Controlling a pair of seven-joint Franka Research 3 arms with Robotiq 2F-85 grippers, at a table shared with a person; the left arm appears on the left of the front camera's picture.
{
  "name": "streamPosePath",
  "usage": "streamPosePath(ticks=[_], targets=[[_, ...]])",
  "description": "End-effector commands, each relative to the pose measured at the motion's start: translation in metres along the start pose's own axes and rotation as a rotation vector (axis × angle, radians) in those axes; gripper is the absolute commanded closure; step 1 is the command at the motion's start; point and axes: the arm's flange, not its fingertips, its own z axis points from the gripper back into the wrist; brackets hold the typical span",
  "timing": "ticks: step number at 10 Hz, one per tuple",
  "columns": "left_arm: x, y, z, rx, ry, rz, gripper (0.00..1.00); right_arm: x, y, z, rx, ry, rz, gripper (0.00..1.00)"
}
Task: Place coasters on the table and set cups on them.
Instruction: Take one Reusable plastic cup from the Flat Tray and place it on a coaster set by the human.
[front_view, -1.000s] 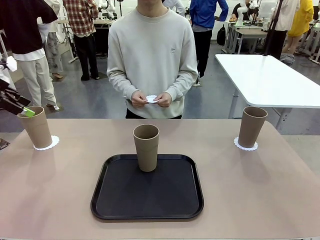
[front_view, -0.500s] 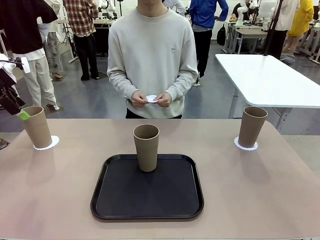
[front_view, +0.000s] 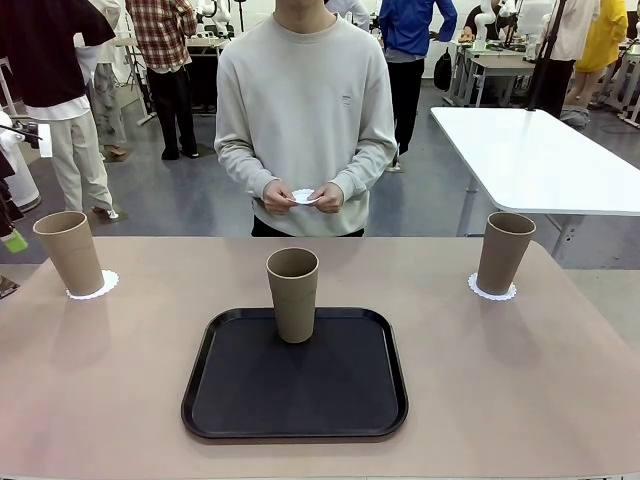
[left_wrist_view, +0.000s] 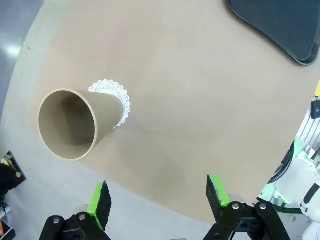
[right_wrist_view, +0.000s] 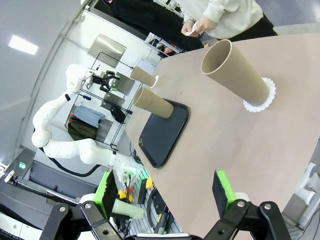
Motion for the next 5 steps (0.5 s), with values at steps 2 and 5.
streamPosePath(ticks=[2,5], targets=[[0.0034,0.0070,-0.0053,0.013,0.005,0.001,0.00,-0.0008,0.0000,-0.0010,0.002,-0.001,-0.007,0.00],[0.0034,0.0070,-0.0053,0.013,0.005,0.001,0.00,-0.0008,0.0000,-0.0010,0.002,-0.001,-0.007,0.00]])
